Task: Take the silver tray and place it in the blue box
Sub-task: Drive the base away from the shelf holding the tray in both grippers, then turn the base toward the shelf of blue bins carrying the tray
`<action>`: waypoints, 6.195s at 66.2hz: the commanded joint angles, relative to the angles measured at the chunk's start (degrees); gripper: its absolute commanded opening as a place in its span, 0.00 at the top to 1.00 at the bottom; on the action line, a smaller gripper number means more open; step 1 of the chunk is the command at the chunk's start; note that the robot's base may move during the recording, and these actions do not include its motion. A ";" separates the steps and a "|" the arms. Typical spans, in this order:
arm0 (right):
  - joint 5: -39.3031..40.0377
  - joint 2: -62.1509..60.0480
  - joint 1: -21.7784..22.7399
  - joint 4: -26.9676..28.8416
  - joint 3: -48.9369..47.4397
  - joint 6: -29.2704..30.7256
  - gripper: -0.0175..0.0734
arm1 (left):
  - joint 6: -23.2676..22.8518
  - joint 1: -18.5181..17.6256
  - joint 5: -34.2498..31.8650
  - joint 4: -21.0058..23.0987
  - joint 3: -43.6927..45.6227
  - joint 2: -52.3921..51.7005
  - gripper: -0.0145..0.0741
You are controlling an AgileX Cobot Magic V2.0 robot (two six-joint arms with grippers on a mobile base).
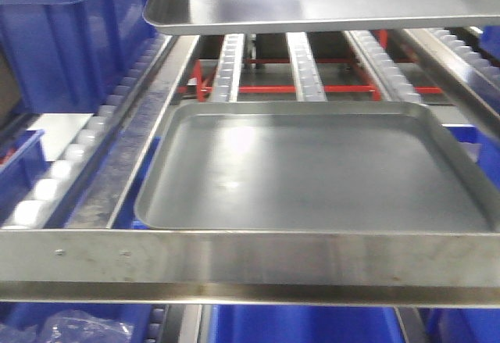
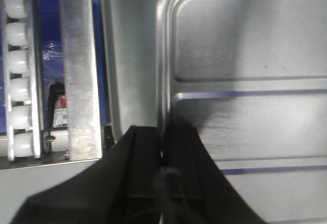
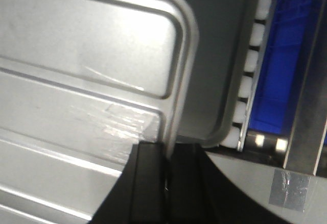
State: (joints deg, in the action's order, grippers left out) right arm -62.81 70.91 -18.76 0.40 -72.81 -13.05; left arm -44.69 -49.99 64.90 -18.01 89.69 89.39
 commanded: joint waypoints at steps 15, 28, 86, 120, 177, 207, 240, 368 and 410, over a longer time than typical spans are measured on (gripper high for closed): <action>1.94 -1.47 -0.20 -0.91 -1.65 1.45 0.74 | 0.57 -0.43 -2.41 -2.51 1.57 -2.14 0.95; 1.94 -1.47 -0.20 -0.91 -1.65 1.45 0.74 | 0.57 -0.43 -2.41 -2.40 1.57 -2.14 0.95; 1.94 -1.47 -0.20 -0.91 -1.65 1.45 0.74 | 0.57 -0.43 -2.41 -2.29 1.57 -2.14 0.95; 1.94 -1.47 -0.20 -0.91 -1.65 1.45 0.74 | 0.57 -0.43 -2.41 -2.29 1.57 -2.14 0.95; 1.94 -1.47 -0.20 -0.91 -1.65 1.45 0.74 | 0.57 -0.43 -2.41 -2.20 1.57 -2.14 0.95; 1.94 -1.47 -0.20 -0.91 -1.65 1.45 0.74 | 0.57 -0.43 -2.41 -2.20 1.57 -2.14 0.95; 1.94 -1.47 -0.20 -0.91 -1.65 1.45 0.74 | 0.57 -0.43 -2.41 -2.16 1.57 -2.14 0.95; 1.95 -1.47 -0.20 -0.82 -1.65 1.45 0.74 | 0.57 -0.43 -2.41 -2.07 1.57 -2.14 0.95; 1.95 -1.47 -0.20 -0.88 -1.65 1.45 0.74 | 0.57 -0.43 -2.50 -2.07 1.57 -2.14 0.95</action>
State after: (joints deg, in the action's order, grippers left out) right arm -63.13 70.91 -18.80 0.00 -72.81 -13.14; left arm -44.69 -49.99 64.69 -18.01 89.69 89.51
